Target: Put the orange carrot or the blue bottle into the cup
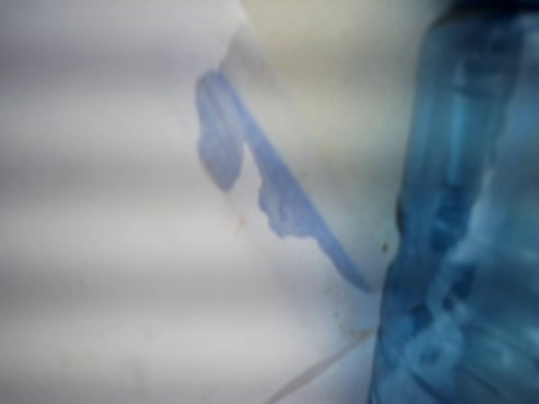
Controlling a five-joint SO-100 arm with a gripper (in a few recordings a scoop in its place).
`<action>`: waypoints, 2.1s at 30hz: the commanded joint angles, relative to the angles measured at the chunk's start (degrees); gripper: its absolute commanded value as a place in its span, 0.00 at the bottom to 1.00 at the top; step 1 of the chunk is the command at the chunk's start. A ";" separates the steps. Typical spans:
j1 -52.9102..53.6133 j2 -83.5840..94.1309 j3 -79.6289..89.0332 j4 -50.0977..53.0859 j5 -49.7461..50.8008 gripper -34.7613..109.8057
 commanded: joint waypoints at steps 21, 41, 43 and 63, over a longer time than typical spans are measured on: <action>1.23 -5.89 -16.70 -1.05 0.44 0.61; 4.83 -9.14 -16.61 -1.14 0.35 0.61; 4.57 -10.28 -16.61 -1.14 0.35 0.61; 0.44 -10.90 -16.70 -1.14 0.35 0.61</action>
